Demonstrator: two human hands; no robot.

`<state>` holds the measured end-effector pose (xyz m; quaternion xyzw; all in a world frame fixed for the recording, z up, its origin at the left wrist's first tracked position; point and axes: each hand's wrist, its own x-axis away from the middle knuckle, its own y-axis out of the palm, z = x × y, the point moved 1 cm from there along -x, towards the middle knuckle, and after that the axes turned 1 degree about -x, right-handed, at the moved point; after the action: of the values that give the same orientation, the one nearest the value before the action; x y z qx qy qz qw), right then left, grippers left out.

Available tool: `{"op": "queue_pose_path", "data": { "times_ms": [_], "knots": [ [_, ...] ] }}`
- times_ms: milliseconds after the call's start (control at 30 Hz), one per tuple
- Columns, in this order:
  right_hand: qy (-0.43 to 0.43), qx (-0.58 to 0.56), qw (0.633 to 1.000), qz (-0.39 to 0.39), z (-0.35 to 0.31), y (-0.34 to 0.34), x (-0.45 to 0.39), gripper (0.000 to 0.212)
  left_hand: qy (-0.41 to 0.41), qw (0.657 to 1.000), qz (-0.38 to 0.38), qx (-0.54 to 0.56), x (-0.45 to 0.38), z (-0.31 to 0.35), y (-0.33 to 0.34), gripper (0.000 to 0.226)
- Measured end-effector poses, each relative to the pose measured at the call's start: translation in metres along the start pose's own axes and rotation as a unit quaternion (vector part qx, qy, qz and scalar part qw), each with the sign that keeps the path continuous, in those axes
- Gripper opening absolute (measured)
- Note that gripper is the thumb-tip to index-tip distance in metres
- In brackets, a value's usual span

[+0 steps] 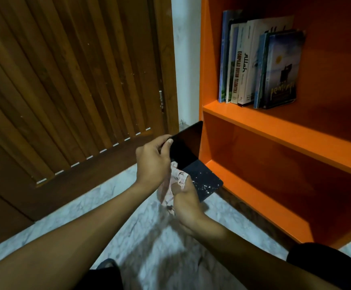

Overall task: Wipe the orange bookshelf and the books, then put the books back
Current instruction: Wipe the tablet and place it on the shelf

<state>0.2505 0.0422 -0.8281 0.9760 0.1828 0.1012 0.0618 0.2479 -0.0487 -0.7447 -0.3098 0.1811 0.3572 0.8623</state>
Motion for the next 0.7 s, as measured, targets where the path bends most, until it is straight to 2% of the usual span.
{"op": "queue_pose_path", "data": {
  "times_ms": [133,300,400,500,600,700],
  "knots": [
    [0.020,0.049,0.998,-0.021,-0.012,-0.019,-0.001,0.027,0.001,0.999,-0.015,-0.039,-0.006,-0.013,-0.007,0.024],
    [-0.079,0.220,0.971,0.051,-0.049,-0.064,-0.015,0.042,0.021,0.998,-0.011,-0.054,-0.015,-0.021,-0.024,0.023],
    [-0.139,0.360,0.916,0.110,-0.059,-0.094,-0.026,0.031,0.004,0.999,-0.020,-0.033,-0.015,-0.027,-0.026,0.023],
    [-0.121,0.494,0.852,0.126,-0.047,-0.097,-0.036,0.024,-0.015,1.000,-0.021,0.003,-0.013,-0.023,-0.024,0.023],
    [-0.106,0.582,0.801,0.091,-0.021,-0.082,-0.039,0.042,-0.056,0.998,-0.001,0.043,-0.010,-0.014,-0.017,0.020],
    [-0.147,0.642,0.748,0.083,-0.006,-0.067,-0.036,0.056,-0.092,0.992,-0.001,0.084,-0.004,-0.012,-0.007,0.020]
  ]
}}
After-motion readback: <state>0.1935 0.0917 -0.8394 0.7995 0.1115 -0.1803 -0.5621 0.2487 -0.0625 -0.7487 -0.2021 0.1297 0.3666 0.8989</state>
